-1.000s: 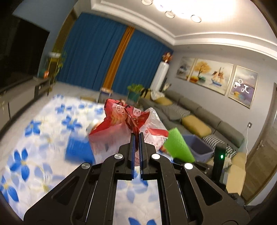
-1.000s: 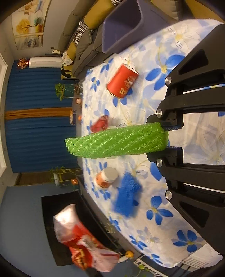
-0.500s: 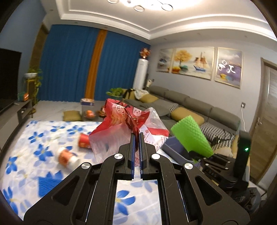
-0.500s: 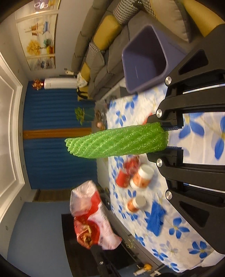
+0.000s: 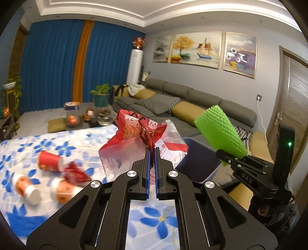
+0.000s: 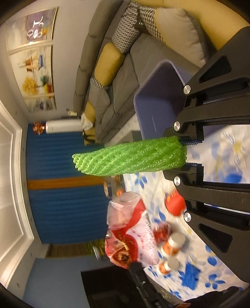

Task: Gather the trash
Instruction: 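Lift and carry the wrapper and green mesh sleeve toward the purple bin, then open both tools to drop the wrapper and green sleeve into the purple bin, then move both tools back over the trash on the bed, then grasp the blue mesh sleeve with the left tool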

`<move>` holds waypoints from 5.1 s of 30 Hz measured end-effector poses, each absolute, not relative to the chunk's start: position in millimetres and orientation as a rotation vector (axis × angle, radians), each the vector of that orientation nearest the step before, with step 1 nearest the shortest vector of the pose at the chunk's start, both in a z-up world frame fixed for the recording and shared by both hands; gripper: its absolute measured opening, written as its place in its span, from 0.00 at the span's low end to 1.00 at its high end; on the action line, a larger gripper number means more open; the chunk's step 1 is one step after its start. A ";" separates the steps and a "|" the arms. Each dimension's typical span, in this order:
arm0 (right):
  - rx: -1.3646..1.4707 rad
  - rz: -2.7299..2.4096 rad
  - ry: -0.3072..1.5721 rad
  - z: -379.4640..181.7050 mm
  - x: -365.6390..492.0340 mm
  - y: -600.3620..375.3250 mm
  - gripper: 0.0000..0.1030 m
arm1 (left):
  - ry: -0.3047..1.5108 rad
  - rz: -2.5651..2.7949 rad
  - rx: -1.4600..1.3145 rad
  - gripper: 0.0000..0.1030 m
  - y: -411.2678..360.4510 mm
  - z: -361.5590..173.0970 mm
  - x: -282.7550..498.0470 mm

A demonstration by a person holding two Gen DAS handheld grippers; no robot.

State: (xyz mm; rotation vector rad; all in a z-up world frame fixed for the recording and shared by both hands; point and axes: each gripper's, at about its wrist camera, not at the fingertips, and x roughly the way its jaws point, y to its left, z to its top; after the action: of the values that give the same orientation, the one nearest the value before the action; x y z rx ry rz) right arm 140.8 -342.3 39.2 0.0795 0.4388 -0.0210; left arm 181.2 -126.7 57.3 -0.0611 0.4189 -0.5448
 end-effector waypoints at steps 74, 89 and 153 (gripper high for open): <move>0.277 -0.220 0.439 4.0 201.2 -450.9 0.66 | 0.735 -0.743 -0.046 0.23 -305.3 -44.8 304.2; 0.243 -0.191 0.352 12.3 139.9 -415.6 0.84 | 0.586 -0.549 -0.069 0.83 -225.9 -15.0 247.7; 0.043 0.263 0.619 -53.3 131.8 -138.6 0.85 | 0.846 0.160 -0.266 0.11 184.1 -112.4 168.6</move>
State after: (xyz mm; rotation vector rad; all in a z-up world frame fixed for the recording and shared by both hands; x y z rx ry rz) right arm 131.8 -138.6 -53.3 0.0433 0.6186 0.2632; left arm 168.6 184.1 -112.4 -0.2663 0.8461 0.1600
